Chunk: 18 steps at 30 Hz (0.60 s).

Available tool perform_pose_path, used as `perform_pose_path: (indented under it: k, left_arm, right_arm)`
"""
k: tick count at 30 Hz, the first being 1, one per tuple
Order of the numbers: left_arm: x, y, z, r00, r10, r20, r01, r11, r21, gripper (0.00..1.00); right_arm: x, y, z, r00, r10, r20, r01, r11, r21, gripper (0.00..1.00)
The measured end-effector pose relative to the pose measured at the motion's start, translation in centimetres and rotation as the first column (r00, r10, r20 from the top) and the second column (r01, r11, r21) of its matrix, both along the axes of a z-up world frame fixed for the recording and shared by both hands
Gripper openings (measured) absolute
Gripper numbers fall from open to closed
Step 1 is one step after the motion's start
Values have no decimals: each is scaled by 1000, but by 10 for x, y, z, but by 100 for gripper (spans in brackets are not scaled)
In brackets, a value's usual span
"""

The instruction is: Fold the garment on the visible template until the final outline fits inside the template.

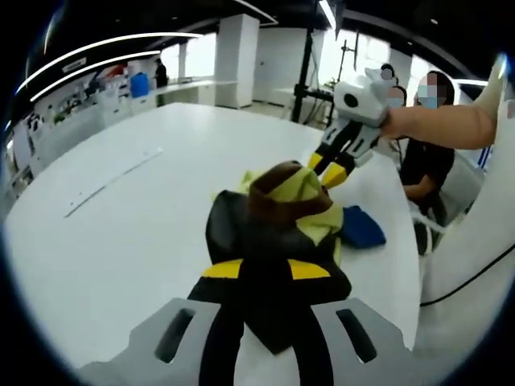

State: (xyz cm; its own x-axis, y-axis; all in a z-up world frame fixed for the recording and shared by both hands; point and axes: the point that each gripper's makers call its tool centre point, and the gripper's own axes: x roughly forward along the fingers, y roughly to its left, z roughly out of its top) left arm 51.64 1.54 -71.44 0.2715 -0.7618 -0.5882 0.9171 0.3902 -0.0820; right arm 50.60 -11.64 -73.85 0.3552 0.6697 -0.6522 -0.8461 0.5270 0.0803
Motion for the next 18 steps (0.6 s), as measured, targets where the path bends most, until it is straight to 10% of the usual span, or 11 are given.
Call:
perform_pose_path:
  k: [18]
  left_arm:
    - [-4,-5,3,999,-31,17,31,999,8,0]
  right_arm:
    - [2,-3,-4,1000,-17,1,17,999,-28,0]
